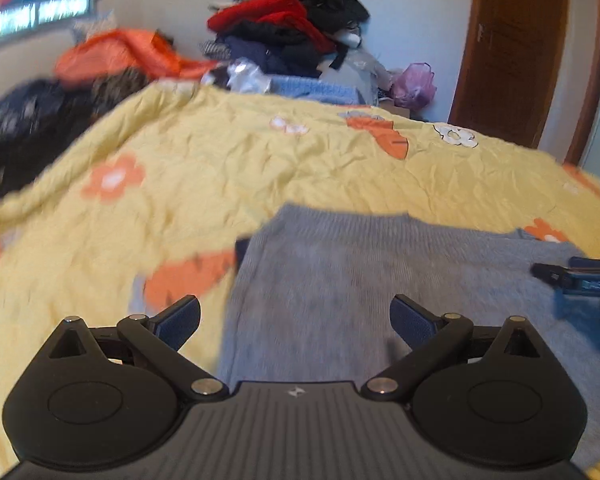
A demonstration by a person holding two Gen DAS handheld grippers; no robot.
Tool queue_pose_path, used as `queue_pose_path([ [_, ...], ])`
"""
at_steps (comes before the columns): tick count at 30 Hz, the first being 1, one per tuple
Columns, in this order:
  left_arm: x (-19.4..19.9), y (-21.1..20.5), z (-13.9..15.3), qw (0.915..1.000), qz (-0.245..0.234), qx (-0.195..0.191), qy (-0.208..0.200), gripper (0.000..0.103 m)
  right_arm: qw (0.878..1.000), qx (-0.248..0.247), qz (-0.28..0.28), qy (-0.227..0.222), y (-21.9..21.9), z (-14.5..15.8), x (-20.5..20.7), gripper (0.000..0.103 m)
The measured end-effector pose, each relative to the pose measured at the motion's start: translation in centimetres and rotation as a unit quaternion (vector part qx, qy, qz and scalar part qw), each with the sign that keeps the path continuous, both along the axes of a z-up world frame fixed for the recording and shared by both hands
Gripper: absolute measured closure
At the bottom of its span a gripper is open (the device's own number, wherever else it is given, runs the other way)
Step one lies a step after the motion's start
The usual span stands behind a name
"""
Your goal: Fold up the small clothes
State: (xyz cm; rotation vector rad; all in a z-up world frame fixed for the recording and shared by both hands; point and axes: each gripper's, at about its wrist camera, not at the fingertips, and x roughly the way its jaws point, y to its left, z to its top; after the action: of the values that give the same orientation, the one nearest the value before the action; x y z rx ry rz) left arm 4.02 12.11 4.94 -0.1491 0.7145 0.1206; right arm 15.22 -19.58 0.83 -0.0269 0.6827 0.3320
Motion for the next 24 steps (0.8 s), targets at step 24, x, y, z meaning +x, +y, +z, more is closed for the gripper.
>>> queue_pose_path([
  [24, -7.4, 2.5, -2.8, 0.9850, 0.076, -0.150, 0.038, 0.002, 1.000, -0.003, -0.007, -0.005, 0.1, 0.1, -0.4, 0.001],
])
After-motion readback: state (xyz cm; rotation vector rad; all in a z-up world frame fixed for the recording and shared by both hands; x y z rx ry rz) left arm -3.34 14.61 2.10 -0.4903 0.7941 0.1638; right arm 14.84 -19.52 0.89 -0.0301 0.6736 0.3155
